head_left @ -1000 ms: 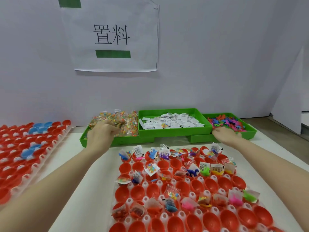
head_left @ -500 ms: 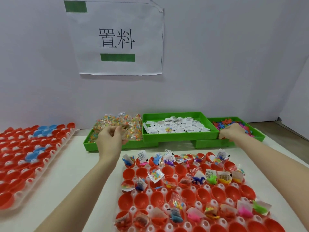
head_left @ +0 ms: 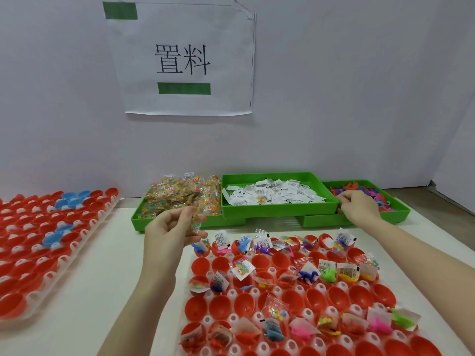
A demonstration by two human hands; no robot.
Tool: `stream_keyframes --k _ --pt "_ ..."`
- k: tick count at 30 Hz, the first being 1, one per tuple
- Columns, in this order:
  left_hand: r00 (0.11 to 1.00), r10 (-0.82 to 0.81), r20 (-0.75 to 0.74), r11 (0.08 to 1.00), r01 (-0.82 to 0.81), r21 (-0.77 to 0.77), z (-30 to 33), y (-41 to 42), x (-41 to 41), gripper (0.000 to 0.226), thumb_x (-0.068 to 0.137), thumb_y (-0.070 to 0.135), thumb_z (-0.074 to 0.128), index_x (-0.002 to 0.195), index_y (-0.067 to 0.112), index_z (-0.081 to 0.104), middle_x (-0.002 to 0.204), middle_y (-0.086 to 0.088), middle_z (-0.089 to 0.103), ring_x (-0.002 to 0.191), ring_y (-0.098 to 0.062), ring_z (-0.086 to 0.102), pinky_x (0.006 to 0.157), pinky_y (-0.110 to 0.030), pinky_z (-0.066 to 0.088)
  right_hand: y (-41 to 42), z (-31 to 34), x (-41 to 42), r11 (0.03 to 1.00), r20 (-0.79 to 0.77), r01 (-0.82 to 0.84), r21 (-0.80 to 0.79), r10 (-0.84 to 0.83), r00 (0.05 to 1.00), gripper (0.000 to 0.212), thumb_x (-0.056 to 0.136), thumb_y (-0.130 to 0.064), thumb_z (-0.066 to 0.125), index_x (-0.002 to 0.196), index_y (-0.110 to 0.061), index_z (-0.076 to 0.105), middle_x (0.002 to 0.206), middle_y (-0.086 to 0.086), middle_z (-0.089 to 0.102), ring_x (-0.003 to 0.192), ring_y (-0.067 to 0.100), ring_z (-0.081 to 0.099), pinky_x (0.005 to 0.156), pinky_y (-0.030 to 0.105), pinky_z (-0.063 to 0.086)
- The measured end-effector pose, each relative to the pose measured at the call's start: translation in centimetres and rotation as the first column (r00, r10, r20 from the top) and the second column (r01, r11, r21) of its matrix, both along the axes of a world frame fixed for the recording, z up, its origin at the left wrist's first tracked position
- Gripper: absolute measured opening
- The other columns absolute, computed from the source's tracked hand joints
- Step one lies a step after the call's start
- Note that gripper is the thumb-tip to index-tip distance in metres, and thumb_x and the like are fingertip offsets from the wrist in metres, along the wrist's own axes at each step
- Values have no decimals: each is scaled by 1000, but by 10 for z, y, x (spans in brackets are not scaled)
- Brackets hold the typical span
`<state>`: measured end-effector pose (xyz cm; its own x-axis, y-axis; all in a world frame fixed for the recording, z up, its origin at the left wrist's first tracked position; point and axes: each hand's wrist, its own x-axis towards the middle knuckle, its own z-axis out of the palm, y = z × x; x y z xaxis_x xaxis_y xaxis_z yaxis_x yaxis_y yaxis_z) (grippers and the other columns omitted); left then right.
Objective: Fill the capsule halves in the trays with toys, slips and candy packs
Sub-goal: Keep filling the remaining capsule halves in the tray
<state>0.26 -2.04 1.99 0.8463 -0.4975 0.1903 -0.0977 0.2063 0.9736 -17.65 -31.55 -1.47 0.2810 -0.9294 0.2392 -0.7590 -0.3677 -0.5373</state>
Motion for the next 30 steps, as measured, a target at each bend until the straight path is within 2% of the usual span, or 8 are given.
stream_keyframes --k 5,10,12,15,17,21,25,30 --pt "999 -22 28 1000 22 3 -1 0 -1 10 89 15 54 83 16 62 63 9 70 48 -7 63 48 -12 48 3 23 4 978 247 111 -176 -66 967 31 84 12 42 105 1 63 117 22 54 96 31 53 84 36 39" --pt "998 -3 70 1000 4 -19 3 -1 -2 10 89 15 54 83 18 62 71 2 69 48 -6 61 48 -12 49 13 50 36 982 137 -129 -140 148 979 29 95 -11 36 100 7 58 115 25 58 103 34 54 85 37 40" --pt "996 5 84 999 -2 -34 6 1 0 11 90 15 53 84 18 62 75 0 69 48 -6 61 48 -12 48 20 51 50 968 -21 -250 -25 250 968 51 98 -34 34 87 8 60 106 28 62 90 33 60 79 36 44" --pt "994 26 105 998 -19 -60 9 4 3 12 90 15 52 84 19 62 78 0 69 49 -6 62 51 -12 50 22 42 57 974 -402 -208 91 227 887 47 88 -47 53 69 -4 53 69 6 56 62 19 52 57 28 41" --pt "993 33 112 997 -26 -69 10 4 4 12 91 15 52 84 18 62 79 -1 69 49 -6 61 53 -13 51 21 39 60 981 -459 -144 130 188 868 45 85 -50 57 70 -8 49 69 2 50 63 17 48 57 28 39" --pt "991 26 129 998 -19 -54 9 2 3 13 91 14 51 85 19 62 81 -2 69 49 -6 62 51 -12 50 22 39 64 988 -372 -89 125 130 919 50 80 -44 66 110 -4 59 110 8 63 99 25 59 79 34 47" --pt "991 25 128 998 -18 -56 9 2 2 12 91 15 52 86 19 62 81 -2 69 51 -7 63 52 -13 51 25 44 59 998 -275 -55 42 64 959 41 74 -40 73 102 -12 65 106 3 67 97 21 59 70 28 45" --pt "992 15 129 999 -8 -52 11 3 -1 13 90 15 53 82 21 62 78 0 69 52 -8 64 54 -14 52 18 49 50 987 32 -126 96 123 992 34 77 -34 71 98 -7 70 114 8 65 108 26 56 81 33 43"
